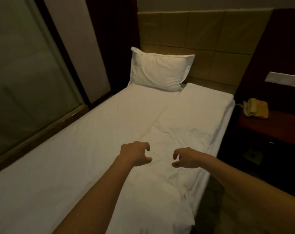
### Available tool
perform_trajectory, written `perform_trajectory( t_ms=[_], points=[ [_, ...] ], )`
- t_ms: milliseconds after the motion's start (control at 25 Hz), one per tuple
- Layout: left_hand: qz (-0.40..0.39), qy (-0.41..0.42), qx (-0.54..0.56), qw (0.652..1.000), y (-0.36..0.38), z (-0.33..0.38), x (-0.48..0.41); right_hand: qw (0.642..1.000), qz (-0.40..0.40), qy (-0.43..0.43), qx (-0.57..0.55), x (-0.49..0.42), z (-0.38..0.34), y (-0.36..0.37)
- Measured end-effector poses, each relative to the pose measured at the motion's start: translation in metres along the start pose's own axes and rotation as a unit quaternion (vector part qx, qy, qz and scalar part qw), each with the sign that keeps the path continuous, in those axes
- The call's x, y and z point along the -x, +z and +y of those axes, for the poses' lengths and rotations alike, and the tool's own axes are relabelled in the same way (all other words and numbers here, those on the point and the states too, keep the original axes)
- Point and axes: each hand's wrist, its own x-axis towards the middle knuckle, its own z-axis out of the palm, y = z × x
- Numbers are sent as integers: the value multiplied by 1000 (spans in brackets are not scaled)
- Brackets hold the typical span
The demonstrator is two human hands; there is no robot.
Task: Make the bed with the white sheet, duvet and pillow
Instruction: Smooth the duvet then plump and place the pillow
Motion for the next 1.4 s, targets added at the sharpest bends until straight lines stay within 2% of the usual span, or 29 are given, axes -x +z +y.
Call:
perform_trajectory(
  t_ms=[280, 480, 680, 840, 1000, 1240, 1400],
  points=[
    [-39, 68, -63, 995, -29, 127, -84, 998, 26, 55, -27, 30, 121, -59],
    [-47, 72, -61, 994, -48, 225, -167, 997, 39, 63, -34, 36, 226, -124],
    [-62, 76, -50, 994, -65, 289, -242, 996, 40, 68, -29, 13, 311, -193],
    [-75, 77, -64, 992, -74, 307, -323, 996, 23, 75, -38, -42, 361, -232],
    [-82, 83, -79, 990, -90, 318, -441, 994, 13, 100, -40, -115, 418, -285],
    [-89, 130, -113, 981, -121, 349, -619, 981, 50, 158, -98, -205, 506, -373],
    [-66, 157, -154, 973, -118, 368, -729, 978, 36, 163, -122, -286, 561, -404]
  ],
)
